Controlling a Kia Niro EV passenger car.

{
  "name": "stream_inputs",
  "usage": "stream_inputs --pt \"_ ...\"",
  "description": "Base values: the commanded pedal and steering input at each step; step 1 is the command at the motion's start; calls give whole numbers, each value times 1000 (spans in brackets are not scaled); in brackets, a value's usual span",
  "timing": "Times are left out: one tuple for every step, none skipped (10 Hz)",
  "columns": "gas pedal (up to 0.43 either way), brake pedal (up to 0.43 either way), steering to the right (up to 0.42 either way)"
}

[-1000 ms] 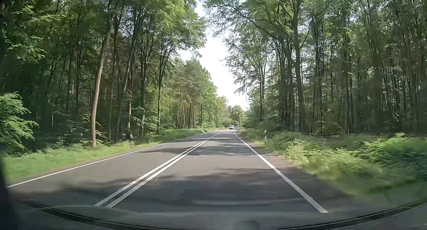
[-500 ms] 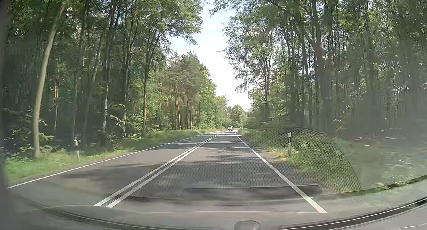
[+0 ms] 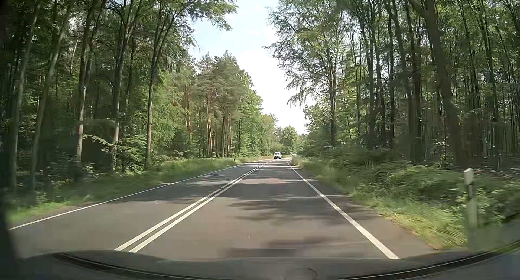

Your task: Follow the waypoints while adhering to traffic rules and regulations

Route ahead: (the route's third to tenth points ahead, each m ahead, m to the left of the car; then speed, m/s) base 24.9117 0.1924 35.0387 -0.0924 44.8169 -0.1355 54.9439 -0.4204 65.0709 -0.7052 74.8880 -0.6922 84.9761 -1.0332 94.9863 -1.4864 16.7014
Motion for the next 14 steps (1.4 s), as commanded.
stream_inputs --pt "130 37 -1" --pt "130 37 -1" --pt "130 37 -1" --pt "130 37 0" --pt "130 37 0" --pt "130 30 0" --pt "130 37 0" --pt "130 37 0" --pt "130 37 0" --pt "130 37 0" --pt "130 30 0" --pt "130 30 0" --pt "130 37 0" --pt "130 37 1"
